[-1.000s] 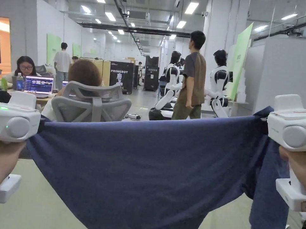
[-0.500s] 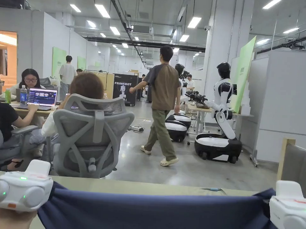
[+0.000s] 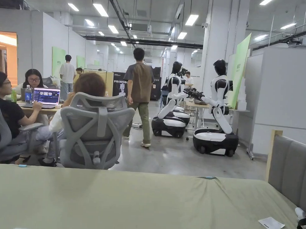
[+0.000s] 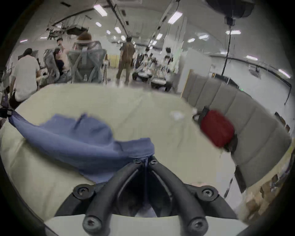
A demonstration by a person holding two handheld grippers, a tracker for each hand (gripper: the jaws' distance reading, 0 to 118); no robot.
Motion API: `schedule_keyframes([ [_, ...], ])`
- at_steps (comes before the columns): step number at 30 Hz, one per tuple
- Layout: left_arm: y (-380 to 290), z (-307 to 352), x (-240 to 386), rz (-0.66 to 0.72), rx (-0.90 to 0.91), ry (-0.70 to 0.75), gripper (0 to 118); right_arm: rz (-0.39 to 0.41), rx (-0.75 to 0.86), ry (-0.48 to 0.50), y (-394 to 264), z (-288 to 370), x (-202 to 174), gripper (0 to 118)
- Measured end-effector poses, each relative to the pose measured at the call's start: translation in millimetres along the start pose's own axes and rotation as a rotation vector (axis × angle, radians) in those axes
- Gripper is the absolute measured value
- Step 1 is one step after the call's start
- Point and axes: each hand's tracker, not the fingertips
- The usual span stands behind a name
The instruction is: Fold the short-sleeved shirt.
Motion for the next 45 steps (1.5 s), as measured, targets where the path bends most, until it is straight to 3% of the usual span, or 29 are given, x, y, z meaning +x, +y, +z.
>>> schedule_keyframes([
  [3,-58.2,-19.3,-14.7,0.128,-0.062,-0.058,1,-0.032,-0.111,0.037,-59.5,-13.9,-9.2,2],
  [5,-77.4,-19.8,-15.9,0.124,-0.043,-0.074,2,-0.032,-0.125,0.028,-74.2,-12.7,-14.8,2],
  [6,-79.2,-16.9,-14.6,0.109,-0.024,-0.078,8,-0.031,-0.119,0.037,-75.2,-9.8,-15.9,6],
  [7,-78.5,-12.6,-12.4,0.077,0.015,-0.062,25,-0.026,-0.109,0.047,-68.0,-3.5,-17.8,18],
  [8,-73.7,-5.6,-7.8,0.051,0.058,-0.017,55,-0.012,-0.081,0.037,-58.9,3.6,-20.7,44],
  [9,-64.7,5.2,-0.9,0.025,0.134,0.019,93,0.01,-0.013,0.032,-44.5,12.5,-22.6,87],
  [10,-55.5,18.0,7.5,0.01,0.234,0.054,110,0.013,0.058,0.031,-29.1,25.4,-26.8,109],
  [11,-44.2,26.4,14.0,0.009,0.332,0.053,112,0.003,0.126,0.031,-15.4,38.0,-31.5,115],
  [15,3.3,72.8,66.6,0.01,0.459,-0.069,103,-0.051,0.329,0.145,46.3,95.3,-65.6,113],
  [17,18.7,88.1,90.0,-0.002,0.523,-0.093,85,-0.053,0.409,0.216,63.9,116.7,-82.7,100],
  [18,24.8,94.6,101.4,-0.006,0.553,-0.097,58,-0.053,0.451,0.239,69.2,126.3,-91.7,77],
  [20,31.2,106.5,120.8,-0.031,0.558,-0.143,0,-0.049,0.478,0.232,76.0,137.2,-105.8,14],
  [21,34.3,107.8,128.6,-0.057,0.54,-0.139,0,-0.044,0.477,0.225,78.1,136.8,-111.0,0],
  [25,34.6,108.3,132.3,-0.177,0.529,-0.094,0,-0.014,0.462,0.265,84.5,136.3,-122.2,0],
  [27,35.5,100.3,116.7,-0.17,0.473,-0.062,0,0.009,0.471,0.254,84.1,134.8,-128.2,0],
  [32,41.4,55.4,34.1,0.099,0.081,-0.118,0,0.018,0.439,0.274,82.0,119.6,-136.4,0],
  [37,25.3,19.0,-21.6,0.22,-0.109,-0.112,0,0.027,0.396,0.29,75.6,101.1,-146.1,0],
  [38,22.0,12.7,-29.5,0.263,-0.133,-0.134,5,0.031,0.387,0.293,75.0,97.1,-148.4,0],
  [41,11.0,-10.9,-48.7,0.424,-0.193,-0.192,83,0.046,0.366,0.293,72.6,86.9,-155.0,0],
  [42,6.2,-19.7,-51.3,0.447,-0.229,-0.204,101,0.049,0.357,0.296,72.5,82.8,-156.4,0],
  [45,-3.4,-39.3,-49.7,0.424,-0.232,-0.179,91,0.055,0.343,0.293,71.9,74.0,-159.9,0],
])
